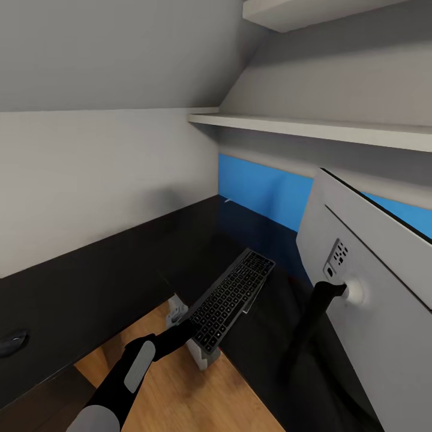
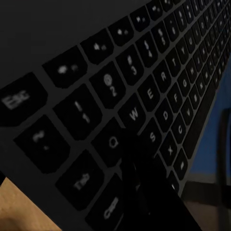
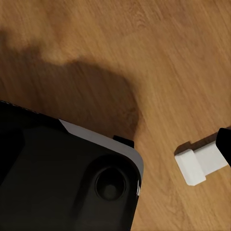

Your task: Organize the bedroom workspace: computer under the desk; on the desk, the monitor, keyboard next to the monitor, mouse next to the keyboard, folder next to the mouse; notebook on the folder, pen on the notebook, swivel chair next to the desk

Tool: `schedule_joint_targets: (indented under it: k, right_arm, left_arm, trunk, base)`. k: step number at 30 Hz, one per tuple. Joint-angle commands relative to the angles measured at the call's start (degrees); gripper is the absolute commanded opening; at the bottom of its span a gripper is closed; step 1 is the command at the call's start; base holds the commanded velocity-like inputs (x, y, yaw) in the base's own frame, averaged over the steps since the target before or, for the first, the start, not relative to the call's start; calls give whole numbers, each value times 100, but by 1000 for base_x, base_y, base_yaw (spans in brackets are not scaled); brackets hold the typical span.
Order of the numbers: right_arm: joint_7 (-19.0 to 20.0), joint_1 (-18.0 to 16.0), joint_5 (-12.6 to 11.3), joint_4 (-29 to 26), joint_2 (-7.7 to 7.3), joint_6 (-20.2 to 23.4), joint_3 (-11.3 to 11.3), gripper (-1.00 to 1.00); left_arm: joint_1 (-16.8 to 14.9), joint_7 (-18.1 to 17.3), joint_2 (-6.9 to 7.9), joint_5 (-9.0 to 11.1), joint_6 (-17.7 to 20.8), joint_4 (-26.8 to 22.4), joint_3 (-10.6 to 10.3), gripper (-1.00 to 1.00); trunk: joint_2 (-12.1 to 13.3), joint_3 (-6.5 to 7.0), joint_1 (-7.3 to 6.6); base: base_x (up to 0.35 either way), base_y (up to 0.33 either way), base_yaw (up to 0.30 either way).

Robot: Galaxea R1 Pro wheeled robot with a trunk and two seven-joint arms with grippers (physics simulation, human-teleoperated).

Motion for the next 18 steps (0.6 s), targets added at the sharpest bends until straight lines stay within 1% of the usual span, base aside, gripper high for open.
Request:
schedule_joint_targets:
  k: [1,3,10,18]
  right_arm:
    - [-59,-6,28,10,0,-17,45,100]
    - [-59,-6,26,8,0,-17,45,100]
    - [-59,-6,26,6,44,-17,38,100]
    - [-59,-6,26,5,52,-17,36,100]
  left_arm:
    - [0,5,2,-36,31,2,8,-100]
    - [1,6,1,-37,39,2,11,-100]
    - [0,6,8,-38,37,2,12,-100]
    - [0,6,10,-38,35,2,12,-100]
  trunk:
    - [-3,-6,0]
    - [-3,-6,0]
    - [278,120,-154]
    - [599,264,-329]
  base:
    - [0,0,0]
    - [0,0,0]
    - [0,0,0]
    - [0,0,0]
